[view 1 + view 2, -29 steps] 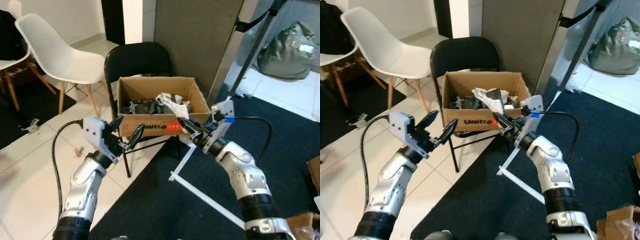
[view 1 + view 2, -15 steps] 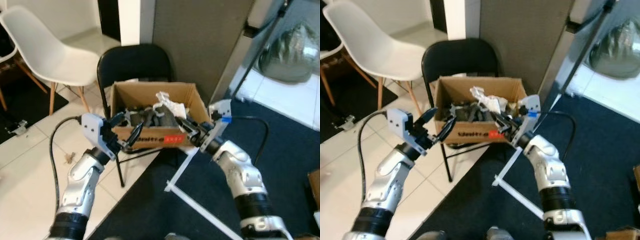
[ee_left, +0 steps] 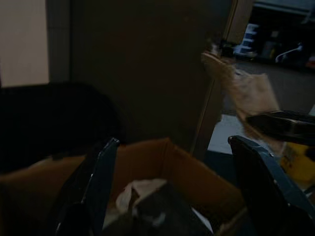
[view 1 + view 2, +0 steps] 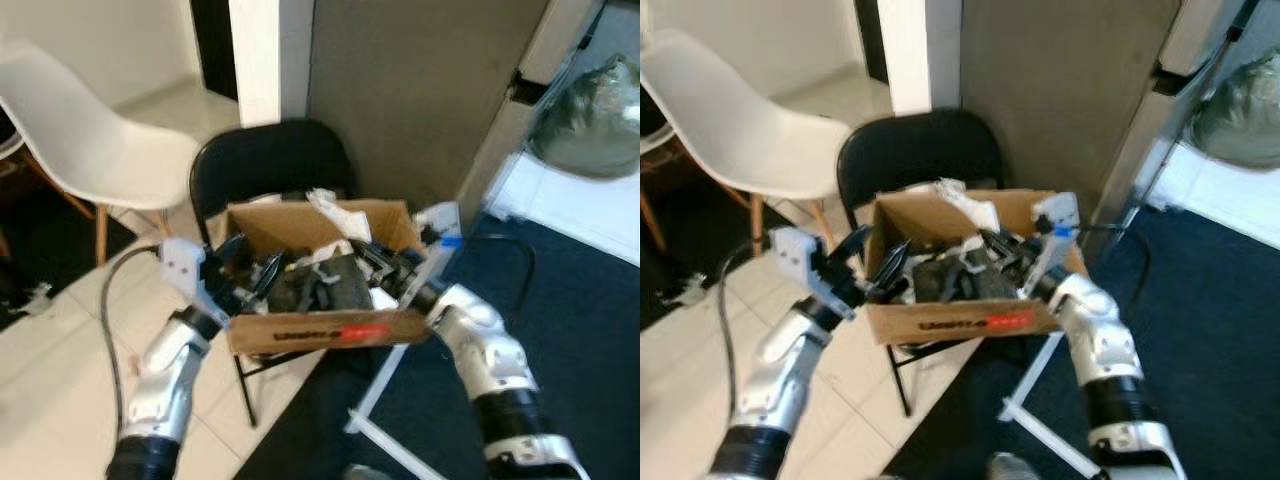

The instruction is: Picking trash to rubbish bin

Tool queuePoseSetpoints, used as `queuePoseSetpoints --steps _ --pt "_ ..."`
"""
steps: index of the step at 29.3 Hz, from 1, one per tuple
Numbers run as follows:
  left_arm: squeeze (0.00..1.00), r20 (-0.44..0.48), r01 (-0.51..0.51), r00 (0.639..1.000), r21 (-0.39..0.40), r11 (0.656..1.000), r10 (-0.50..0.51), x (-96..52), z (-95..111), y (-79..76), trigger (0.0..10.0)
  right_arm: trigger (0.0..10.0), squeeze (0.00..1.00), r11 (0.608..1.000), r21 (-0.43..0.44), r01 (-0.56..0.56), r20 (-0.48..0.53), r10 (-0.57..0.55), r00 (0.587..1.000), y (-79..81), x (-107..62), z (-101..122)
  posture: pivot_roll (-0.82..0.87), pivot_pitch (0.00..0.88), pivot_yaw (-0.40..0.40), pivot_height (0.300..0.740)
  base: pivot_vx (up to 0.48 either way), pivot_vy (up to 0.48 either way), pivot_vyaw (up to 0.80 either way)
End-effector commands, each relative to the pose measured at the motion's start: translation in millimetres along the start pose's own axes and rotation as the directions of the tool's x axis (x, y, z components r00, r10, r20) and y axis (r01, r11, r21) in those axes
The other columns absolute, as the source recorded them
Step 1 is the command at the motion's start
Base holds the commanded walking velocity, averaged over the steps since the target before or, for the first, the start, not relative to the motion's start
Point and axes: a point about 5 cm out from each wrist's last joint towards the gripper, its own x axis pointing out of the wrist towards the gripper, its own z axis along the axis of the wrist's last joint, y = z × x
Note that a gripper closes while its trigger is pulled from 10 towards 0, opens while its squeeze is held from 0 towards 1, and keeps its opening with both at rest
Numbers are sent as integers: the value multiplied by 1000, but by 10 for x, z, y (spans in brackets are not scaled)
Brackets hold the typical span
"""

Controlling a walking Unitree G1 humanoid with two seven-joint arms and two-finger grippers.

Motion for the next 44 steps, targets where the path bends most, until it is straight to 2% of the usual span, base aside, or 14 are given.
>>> queuePoseSetpoints --steps 1,10,13,15,16,17,18,23,25,26,29,31,39,44 --pt "0 -6 -9 1000 6 1000 9 -30 -12 25 10000 10000 0 1000 0 -12 -2 12 1000 31 25 -14 44 0 -56 740 480 0 0" --pt "0 -6 -20 1000 5 1000 20 -39 -11 29 10000 10000 0 1000 -16 -15 -7 15 1000 34 24 -4 47 0 -56 740 442 0 0" --pt "0 -17 -37 999 -5 999 37 -54 -21 33 10000 10000 0 999 -45 -25 -14 24 1000 39 24 2 47 0 -56 740 334 0 0" --pt "0 -46 -38 998 -83 996 35 -79 -44 18 10000 10000 0 997 -73 -37 -21 35 999 50 24 8 48 0 -55 740 122 0 0" --pt "0 -46 -38 998 -83 996 35 -79 -44 18 10000 10000 0 997 -73 -37 -21 35 999 50 24 8 48 0 -55 740 0 0 0" --pt "0 -60 -24 998 -120 992 17 -93 -51 4 10000 10000 0 995 -89 -43 -24 41 999 56 24 11 50 0 -54 740 0 0 0" --pt "0 -94 16 995 -202 979 -36 -127 -62 -40 10000 10000 0 988 -142 -60 -39 55 998 72 28 23 50 0 -54 740 0 0 0" --pt "0 -142 72 984 -259 963 -111 -175 -79 -83 10000 10000 0 974 -206 -94 -63 82 995 89 37 38 53 0 -51 740 0 0 0" --pt "0 -195 88 968 -324 942 -158 -210 -114 -104 10000 10000 0 962 -244 -124 -89 105 990 98 43 40 58 0 -51 740 0 0 0" --pt "0 -195 88 968 -324 942 -158 -210 -114 -104 10000 10000 0 962 -244 -124 -89 105 990 98 43 40 58 0 -51 740 0 0 0" --pt "0 -216 150 947 -363 919 -240 -244 -76 -159 10000 10000 0 949 -276 -152 -117 123 985 105 45 41 59 0 -51 740 0 0 0" --pt "0 -262 171 925 -361 917 -276 -291 -89 -183 10000 10000 0 944 -288 -159 -125 127 984 108 42 33 59 0 -51 740 0 0 0" --pt "0 -272 158 913 -453 877 -304 -331 -115 -207 10000 10000 0 929 -322 -185 -164 138 977 114 40 28 60 0 -52 740 0 0 0" --pt "0 -282 162 903 -472 866 -323 -347 -118 -219 10000 10000 0 921 -343 -184 -193 123 974 130 90 37 62 0 -54 740 0 0 0"
